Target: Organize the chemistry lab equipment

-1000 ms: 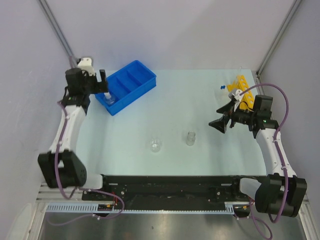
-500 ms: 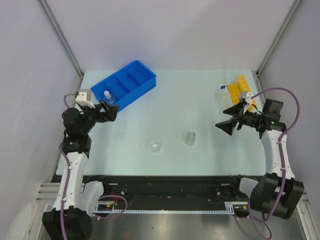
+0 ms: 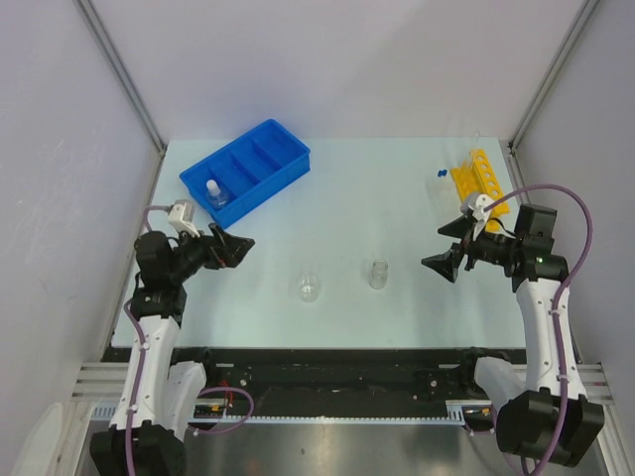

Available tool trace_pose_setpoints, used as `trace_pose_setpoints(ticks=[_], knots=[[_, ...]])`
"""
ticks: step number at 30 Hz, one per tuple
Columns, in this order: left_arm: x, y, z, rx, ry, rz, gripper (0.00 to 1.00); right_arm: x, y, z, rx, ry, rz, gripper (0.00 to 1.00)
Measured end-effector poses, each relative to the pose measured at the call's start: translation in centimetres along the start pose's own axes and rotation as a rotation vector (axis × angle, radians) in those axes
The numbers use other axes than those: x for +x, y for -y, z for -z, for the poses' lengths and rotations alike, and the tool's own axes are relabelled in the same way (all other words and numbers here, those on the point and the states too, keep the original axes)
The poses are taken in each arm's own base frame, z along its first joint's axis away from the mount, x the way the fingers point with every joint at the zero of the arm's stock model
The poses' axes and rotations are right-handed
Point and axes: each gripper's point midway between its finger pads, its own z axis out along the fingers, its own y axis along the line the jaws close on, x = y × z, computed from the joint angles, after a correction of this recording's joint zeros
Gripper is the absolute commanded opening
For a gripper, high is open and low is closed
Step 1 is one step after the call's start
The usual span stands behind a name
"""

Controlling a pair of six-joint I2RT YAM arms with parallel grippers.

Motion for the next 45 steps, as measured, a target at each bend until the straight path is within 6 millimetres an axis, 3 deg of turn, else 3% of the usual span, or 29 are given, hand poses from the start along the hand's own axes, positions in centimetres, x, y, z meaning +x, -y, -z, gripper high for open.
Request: trace_pose_setpoints(ticks=[10,16,21,27,29,35,45], knots=[[2.1,0.7,-0.5,0.045,-0.084,0.043,1.00,4.1,0.6,-0.1,-0.007,-0.060,-0.198,1.00],[6.1,3.6,-1.4,0.122,-0.239,0.041,1.00,6.0,0.0,0.1,-0.008,-0.065,-0.238,1.00],[10.1,5.8,-1.6,0.154,-0.382,0.011,0.95,5.7,-0.1,0.1,-0.009,-0.057,-0.229,1.00],[13.2,4.5,-2.1,0.028,-0.497,0.000,0.80,4.4,-0.6,0.5,0.010,-0.037,-0.157,1.00],[13.6,3.7,-2.5,-0.028,-0.524,-0.005,0.75,3.9,-1.0,0.6,0.013,-0.031,-0.126,1.00],[14.4,4.7,-4.4,-0.095,-0.616,-0.092,0.64,3.1,-1.8,0.7,0.018,-0.033,-0.060,1.00],[15.4,4.6,-6.6,-0.203,-0.725,-0.213,0.46,3.5,-2.5,0.0,-0.003,-0.073,-0.036,1.00]])
